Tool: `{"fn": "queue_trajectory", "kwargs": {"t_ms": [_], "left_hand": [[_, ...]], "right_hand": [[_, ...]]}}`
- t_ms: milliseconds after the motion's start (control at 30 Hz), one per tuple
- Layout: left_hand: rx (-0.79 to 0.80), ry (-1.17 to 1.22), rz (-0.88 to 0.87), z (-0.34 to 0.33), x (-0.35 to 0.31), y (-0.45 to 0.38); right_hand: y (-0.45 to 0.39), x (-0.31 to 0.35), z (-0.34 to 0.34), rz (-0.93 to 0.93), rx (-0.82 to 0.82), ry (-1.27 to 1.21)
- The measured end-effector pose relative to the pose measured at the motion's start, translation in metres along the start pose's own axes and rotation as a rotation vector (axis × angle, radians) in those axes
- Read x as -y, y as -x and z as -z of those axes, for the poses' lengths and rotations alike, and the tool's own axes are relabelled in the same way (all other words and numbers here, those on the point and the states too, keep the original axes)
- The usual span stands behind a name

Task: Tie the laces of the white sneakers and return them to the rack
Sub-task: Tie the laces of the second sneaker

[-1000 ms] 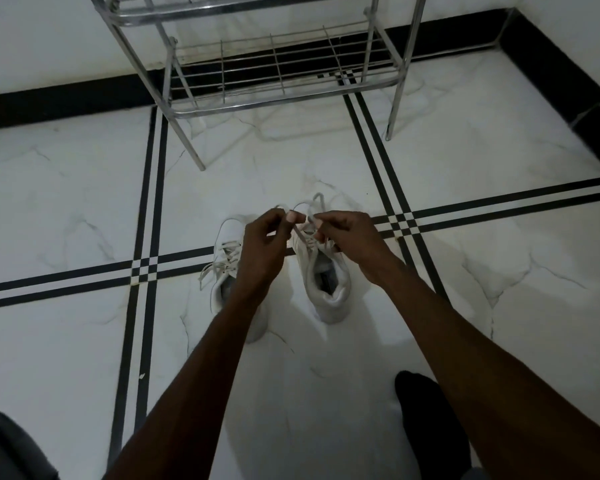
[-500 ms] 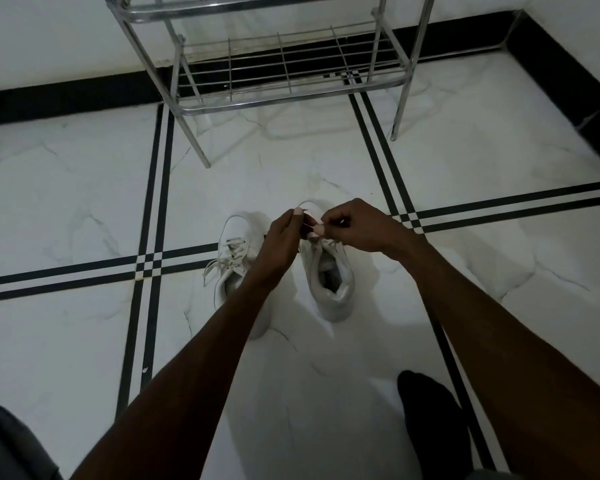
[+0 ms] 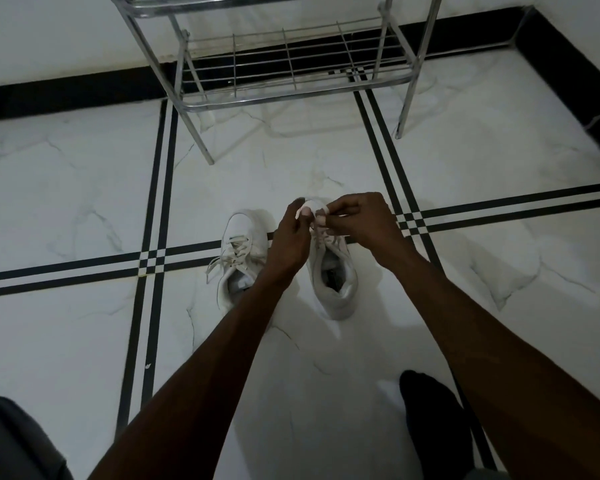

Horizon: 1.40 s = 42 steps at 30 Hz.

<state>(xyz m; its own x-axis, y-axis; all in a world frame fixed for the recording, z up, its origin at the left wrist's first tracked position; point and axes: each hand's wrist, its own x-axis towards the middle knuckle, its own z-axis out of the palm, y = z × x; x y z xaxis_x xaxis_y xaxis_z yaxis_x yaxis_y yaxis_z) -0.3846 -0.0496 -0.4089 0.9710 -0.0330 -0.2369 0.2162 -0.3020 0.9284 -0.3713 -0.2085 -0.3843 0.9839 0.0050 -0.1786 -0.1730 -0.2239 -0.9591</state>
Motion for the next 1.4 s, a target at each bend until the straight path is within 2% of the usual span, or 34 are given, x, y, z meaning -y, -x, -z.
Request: {"fn": "queue_trajectory", "kwargs": {"t_ms": [67, 167, 267, 333, 433, 533, 600, 667, 700, 767, 900, 1033, 1133, 1233, 1300, 1400], "left_hand": [[-0.036, -0.159, -0.058, 0.003, 0.014, -0.010], [-0.123, -0.362, -0.103, 0.007, 0.010, -0.008], [-0.264, -0.642, -0.164, 0.008, -0.002, 0.001], [-0.282, -0.720, -0.218, 0.011, -0.008, 0.006], [-0.278, -0.703, -0.234, 0.015, -0.010, 0.007], [-0.239, -0.646, -0.325, 0.020, -0.012, 0.005], [-0.089, -0.392, -0.268, 0.025, -0.014, 0.009], [0.039, -0.029, -0.052, 0.030, -0.018, 0.014], [0.067, 0.091, 0.010, 0.032, -0.018, 0.015], [0.040, 0.175, 0.017, 0.034, -0.011, 0.016], [-0.034, -0.014, -0.138, 0.035, -0.005, 0.015], [-0.103, -0.089, -0.233, 0.040, -0.015, 0.012], [-0.120, -0.135, -0.167, 0.050, -0.011, 0.008], [-0.182, 0.038, -0.062, 0.064, -0.002, 0.003], [-0.243, 0.068, -0.042, 0.070, 0.003, 0.003], [-0.327, -0.159, -0.052, 0.078, 0.011, 0.005]], "right_hand": [[0.003, -0.001, 0.000, -0.077, 0.009, -0.161], [0.005, 0.003, 0.001, -0.130, 0.025, -0.275], [0.007, 0.006, 0.000, -0.126, 0.037, -0.250], [0.008, 0.007, -0.001, -0.124, 0.031, -0.217], [0.007, 0.008, 0.000, -0.120, 0.035, -0.189], [0.006, 0.007, 0.001, -0.103, 0.019, -0.182], [0.007, 0.008, 0.000, -0.112, 0.024, -0.177], [0.009, 0.011, -0.004, -0.118, 0.039, -0.140], [0.009, 0.011, -0.005, -0.121, 0.037, -0.121], [0.008, 0.012, -0.008, -0.115, 0.024, -0.090], [0.008, 0.008, -0.009, -0.098, 0.016, -0.056], [0.009, 0.005, -0.007, -0.130, 0.009, -0.093], [0.009, 0.005, -0.007, -0.131, 0.013, -0.114], [0.009, 0.003, -0.007, -0.146, 0.019, -0.141], [0.008, 0.001, -0.006, -0.158, 0.035, -0.167], [0.006, 0.001, -0.005, -0.174, 0.044, -0.201]]}}
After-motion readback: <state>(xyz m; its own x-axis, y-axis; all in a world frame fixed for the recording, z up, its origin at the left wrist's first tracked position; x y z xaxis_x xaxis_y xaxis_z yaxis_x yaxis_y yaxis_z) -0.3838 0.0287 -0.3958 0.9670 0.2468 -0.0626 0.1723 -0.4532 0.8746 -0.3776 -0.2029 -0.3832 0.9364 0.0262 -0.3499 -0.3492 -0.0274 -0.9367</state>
